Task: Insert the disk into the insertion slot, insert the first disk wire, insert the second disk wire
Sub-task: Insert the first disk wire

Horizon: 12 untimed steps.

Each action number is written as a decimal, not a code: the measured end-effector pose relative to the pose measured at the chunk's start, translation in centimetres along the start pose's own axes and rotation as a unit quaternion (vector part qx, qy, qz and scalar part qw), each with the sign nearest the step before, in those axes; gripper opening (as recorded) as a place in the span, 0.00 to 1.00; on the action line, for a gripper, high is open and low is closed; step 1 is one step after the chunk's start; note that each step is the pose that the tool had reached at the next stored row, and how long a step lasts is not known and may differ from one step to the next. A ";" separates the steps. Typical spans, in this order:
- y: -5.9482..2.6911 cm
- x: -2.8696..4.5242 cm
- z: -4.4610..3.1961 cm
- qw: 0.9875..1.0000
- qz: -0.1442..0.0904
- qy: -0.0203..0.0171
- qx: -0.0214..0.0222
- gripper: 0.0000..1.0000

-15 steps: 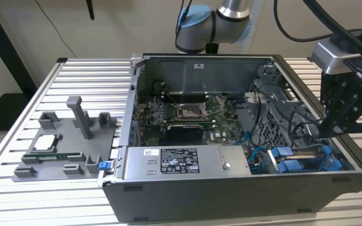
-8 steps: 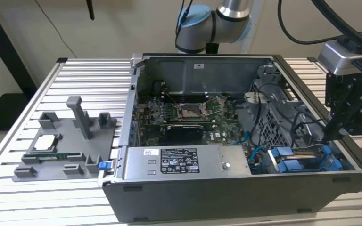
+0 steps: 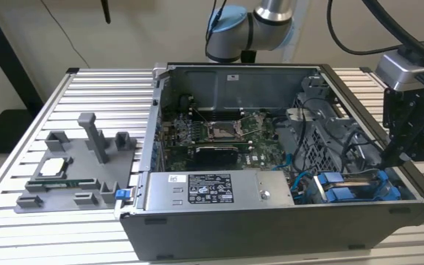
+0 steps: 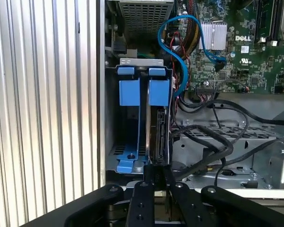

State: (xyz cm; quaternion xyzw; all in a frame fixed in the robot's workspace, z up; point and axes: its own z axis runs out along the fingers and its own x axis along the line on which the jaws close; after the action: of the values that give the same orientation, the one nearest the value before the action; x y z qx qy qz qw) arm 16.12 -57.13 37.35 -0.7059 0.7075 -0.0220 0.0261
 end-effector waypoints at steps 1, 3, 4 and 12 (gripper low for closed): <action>0.01 0.01 0.07 1.000 0.000 0.000 0.000 0.00; 0.08 0.09 0.29 1.000 0.000 0.000 0.000 0.00; 0.21 0.09 0.42 1.000 0.000 0.000 0.000 0.00; 0.75 0.09 0.82 1.000 0.012 0.001 -0.020 0.00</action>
State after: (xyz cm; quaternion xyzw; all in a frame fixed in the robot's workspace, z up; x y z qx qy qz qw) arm 15.43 -57.22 36.48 -0.6979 0.7161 -0.0083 0.0116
